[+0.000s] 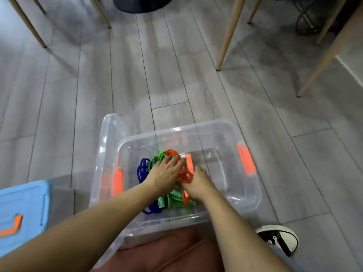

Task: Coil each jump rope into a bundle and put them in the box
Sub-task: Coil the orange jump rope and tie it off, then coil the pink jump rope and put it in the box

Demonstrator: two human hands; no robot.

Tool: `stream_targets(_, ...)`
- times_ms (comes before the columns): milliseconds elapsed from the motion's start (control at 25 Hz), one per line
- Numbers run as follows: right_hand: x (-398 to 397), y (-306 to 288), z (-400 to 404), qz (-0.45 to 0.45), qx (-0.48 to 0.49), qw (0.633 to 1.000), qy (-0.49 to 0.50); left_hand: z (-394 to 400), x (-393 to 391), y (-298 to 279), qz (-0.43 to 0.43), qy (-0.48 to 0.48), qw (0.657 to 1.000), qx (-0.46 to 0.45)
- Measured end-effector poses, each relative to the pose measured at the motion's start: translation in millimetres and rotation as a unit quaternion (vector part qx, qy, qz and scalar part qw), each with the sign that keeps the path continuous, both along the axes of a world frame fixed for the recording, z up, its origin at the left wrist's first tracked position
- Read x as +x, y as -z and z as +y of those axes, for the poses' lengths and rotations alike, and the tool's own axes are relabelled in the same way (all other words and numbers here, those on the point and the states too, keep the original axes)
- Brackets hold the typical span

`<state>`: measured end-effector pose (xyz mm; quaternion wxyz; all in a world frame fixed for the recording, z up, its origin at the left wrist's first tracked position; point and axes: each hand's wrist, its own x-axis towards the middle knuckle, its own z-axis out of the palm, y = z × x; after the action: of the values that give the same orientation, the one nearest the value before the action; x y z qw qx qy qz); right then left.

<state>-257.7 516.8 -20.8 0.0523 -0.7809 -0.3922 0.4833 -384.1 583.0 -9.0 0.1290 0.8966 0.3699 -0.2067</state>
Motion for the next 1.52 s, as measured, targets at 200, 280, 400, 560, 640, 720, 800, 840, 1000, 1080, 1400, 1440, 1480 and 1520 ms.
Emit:
stream_targets(200,48,-15,-8,-0.061,0.023,0.996,-0.054,-15,13,38,0.080,0.032,0.992,-0.089)
stream_targets(280,68,-30,-5,-0.135,0.071,0.983,-0.101,-19,29,39,0.043,0.036,0.998,-0.035)
stream_targets(400,86,-56,-3,-0.245,0.142,0.933,-0.222,-35,55,46,-0.003,0.059,0.998,-0.007)
stream_targets(560,104,-66,-17,-0.382,0.200,0.859,-0.276,-55,74,76,0.058,0.070,0.995,-0.049)
stream_targets(640,107,-61,-32,-0.404,0.170,0.855,-0.279,-57,76,84,0.081,0.055,0.994,-0.041)
stream_targets(720,111,-55,-44,-0.401,0.138,0.860,-0.283,-55,71,85,0.097,0.048,0.993,-0.037)
stream_targets(800,112,-53,-48,-0.392,0.130,0.869,-0.274,-56,55,86,0.110,0.050,0.992,-0.022)
stream_targets(840,111,-53,-49,-0.386,0.132,0.874,-0.263,-54,45,86,0.115,0.043,0.992,-0.020)
stream_targets(1000,98,-56,-48,-0.370,0.136,0.889,-0.232,-47,24,79,0.152,-0.013,0.988,-0.022)
stream_targets(1080,88,-56,-54,-0.364,0.130,0.894,-0.225,-48,28,71,0.161,-0.025,0.986,-0.018)
stream_targets(1400,100,-105,-54,-0.326,0.167,0.917,-0.156,-43,39,13,0.026,-0.017,1.000,0.006)
stream_targets(1440,103,-113,-51,-0.326,0.177,0.917,-0.149,-40,43,-3,-0.012,-0.019,0.999,0.023)
stream_targets(1480,104,-121,-50,-0.328,0.186,0.915,-0.140,-38,46,-18,-0.044,-0.019,0.998,0.042)
stream_targets(1520,105,-132,-51,-0.337,0.198,0.911,-0.129,-37,49,-37,-0.077,-0.017,0.995,0.065)
